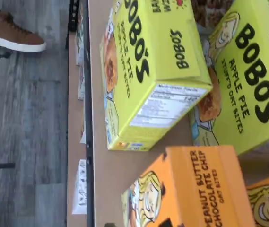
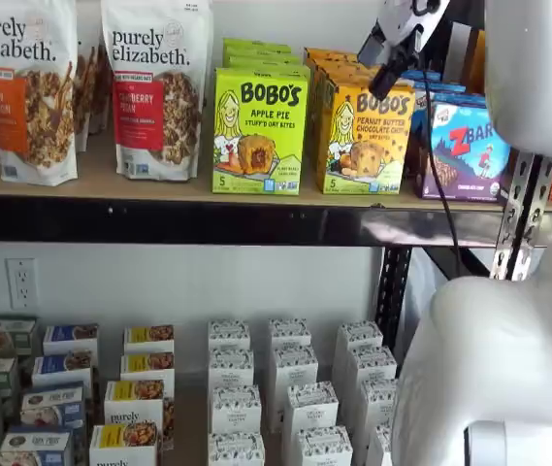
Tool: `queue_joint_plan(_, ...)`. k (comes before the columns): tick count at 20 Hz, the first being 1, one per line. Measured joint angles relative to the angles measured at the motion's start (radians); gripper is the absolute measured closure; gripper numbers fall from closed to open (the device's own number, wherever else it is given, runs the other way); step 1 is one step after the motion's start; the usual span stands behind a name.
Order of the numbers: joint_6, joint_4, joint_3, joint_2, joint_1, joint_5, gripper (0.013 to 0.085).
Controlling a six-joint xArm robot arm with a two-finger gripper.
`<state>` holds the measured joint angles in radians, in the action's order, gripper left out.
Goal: Pick up the orange box on the top shelf, the fifth box from the left
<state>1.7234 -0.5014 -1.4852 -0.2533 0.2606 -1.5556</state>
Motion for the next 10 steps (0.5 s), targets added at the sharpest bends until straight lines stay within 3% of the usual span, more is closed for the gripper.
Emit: queue_joint_plan(10,0.014,0.044,-0.017,0.04,-0.008,0.02,0.013)
